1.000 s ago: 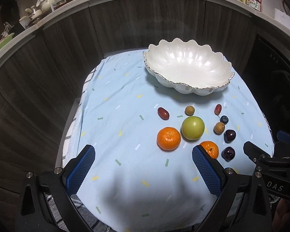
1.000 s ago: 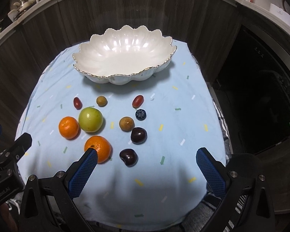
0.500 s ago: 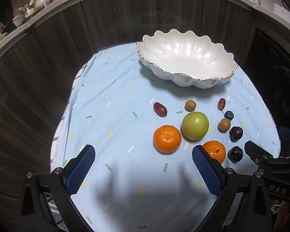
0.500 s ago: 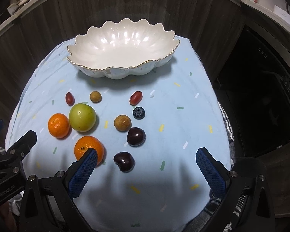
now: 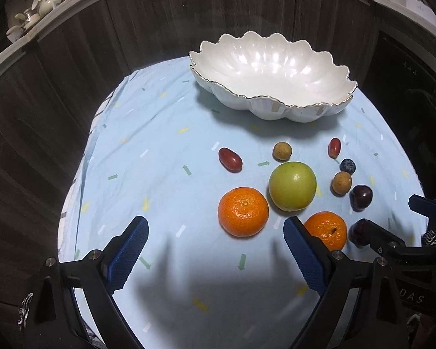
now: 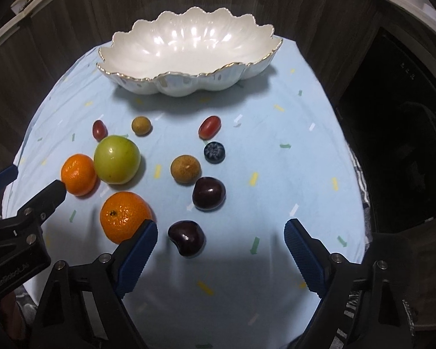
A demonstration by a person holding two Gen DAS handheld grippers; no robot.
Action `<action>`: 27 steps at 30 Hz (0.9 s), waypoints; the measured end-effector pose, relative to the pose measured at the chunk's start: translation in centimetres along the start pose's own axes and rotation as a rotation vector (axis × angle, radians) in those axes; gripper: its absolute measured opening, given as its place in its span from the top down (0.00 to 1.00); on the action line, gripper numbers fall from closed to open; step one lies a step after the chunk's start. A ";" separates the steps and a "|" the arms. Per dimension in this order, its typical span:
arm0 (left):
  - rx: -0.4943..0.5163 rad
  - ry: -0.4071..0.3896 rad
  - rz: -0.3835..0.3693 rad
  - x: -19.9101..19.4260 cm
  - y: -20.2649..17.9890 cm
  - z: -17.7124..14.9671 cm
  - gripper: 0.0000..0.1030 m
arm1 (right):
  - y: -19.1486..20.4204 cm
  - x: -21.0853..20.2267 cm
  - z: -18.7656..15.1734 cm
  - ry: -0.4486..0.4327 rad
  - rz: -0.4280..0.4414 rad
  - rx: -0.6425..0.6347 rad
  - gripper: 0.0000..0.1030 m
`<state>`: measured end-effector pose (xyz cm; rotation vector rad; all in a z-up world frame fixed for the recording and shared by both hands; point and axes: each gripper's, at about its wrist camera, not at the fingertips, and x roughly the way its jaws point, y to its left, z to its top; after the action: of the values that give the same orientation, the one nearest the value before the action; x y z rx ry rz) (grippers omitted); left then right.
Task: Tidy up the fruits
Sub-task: 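Move both tools forward toward the fruits in front of the bowl, then grasp the mandarin with the left tool while the right tool grasps a dark cherry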
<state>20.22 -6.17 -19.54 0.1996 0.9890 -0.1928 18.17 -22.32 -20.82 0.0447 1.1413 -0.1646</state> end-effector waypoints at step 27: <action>0.042 0.084 -0.031 4.8 -1.2 0.3 0.30 | 0.7 3.8 0.0 0.096 0.054 -0.011 0.41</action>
<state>22.73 -7.75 -23.50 0.2329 1.0730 -0.2350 19.80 -22.02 -24.35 0.0744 1.2351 -0.1091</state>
